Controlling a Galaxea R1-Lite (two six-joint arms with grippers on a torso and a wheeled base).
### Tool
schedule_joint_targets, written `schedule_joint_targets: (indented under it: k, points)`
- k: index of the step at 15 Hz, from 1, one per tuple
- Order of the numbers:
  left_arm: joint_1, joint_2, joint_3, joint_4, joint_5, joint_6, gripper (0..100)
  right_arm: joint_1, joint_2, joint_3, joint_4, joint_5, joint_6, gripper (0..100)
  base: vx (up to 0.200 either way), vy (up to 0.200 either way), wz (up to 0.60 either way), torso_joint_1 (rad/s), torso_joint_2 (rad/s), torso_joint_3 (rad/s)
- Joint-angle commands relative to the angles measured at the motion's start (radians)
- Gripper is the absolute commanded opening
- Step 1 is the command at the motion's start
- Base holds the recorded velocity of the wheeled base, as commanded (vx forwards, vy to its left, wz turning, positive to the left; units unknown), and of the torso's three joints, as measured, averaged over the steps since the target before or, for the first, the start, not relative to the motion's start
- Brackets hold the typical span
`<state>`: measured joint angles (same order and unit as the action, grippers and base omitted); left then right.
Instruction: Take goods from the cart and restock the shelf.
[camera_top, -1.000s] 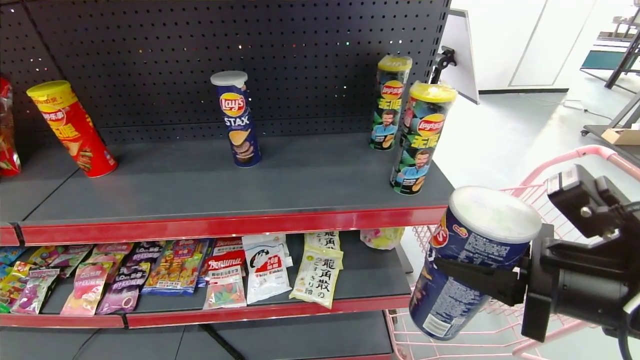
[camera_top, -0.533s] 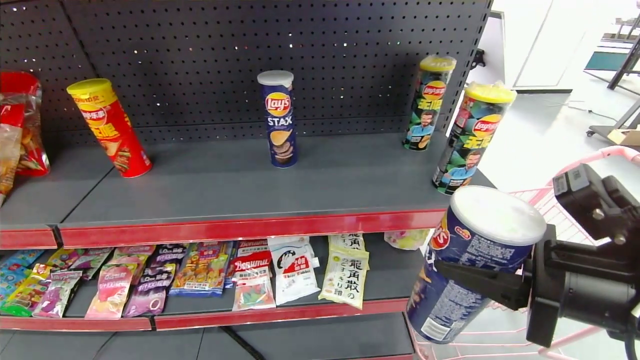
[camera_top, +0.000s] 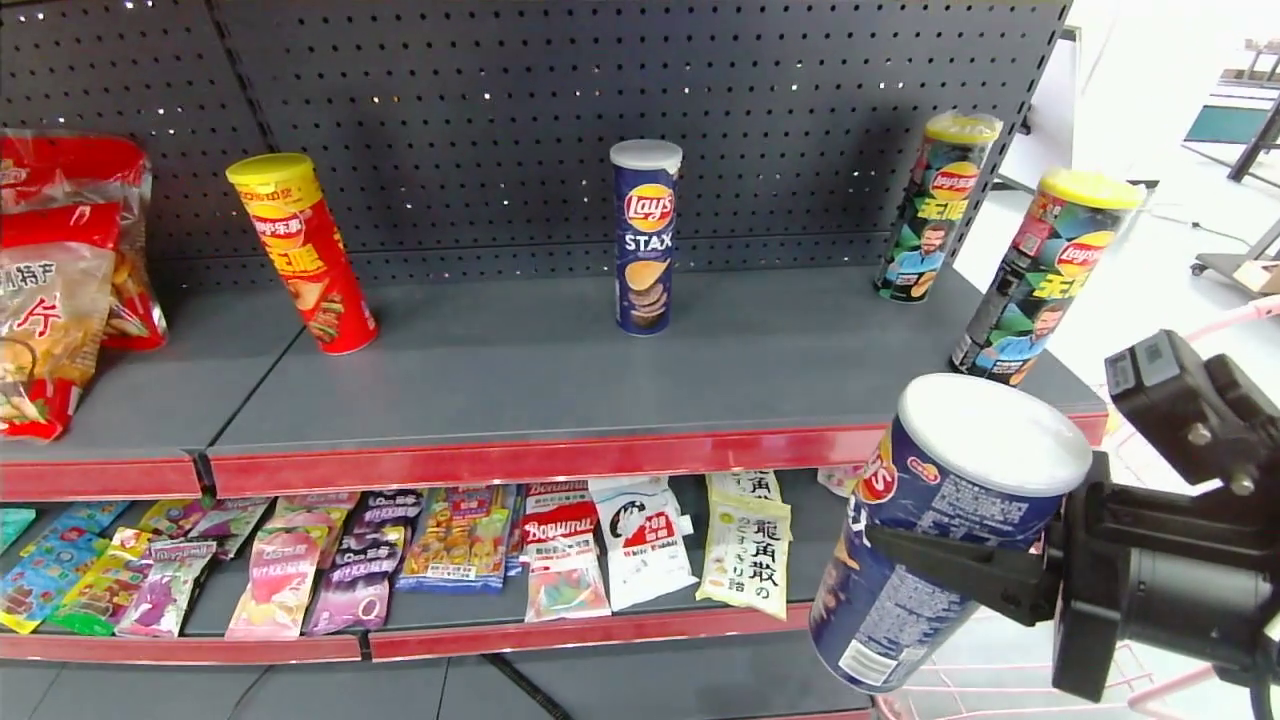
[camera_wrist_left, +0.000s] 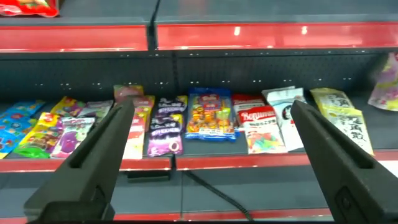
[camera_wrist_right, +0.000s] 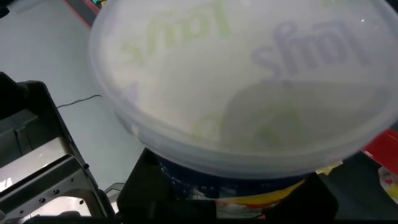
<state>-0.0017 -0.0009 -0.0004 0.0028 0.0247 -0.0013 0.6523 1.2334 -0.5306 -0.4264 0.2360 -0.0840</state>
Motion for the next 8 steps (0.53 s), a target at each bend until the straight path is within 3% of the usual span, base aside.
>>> schedule_joint_targets:
  k: [1, 8]
  points:
    - [0.000, 0.001, -0.001, -0.001, 0.000, 0.000, 100, 0.000, 0.003, 0.000, 0.001, -0.001, 0.000, 0, 0.000, 0.000, 0.00, 0.000, 0.00, 0.000]
    - [0.000, 0.001, 0.000, -0.001, 0.000, 0.000, 100, 0.000, 0.006, -0.002, 0.001, 0.000, -0.002, 0, 0.200, 0.000, 0.00, 0.001, 0.00, 0.003]
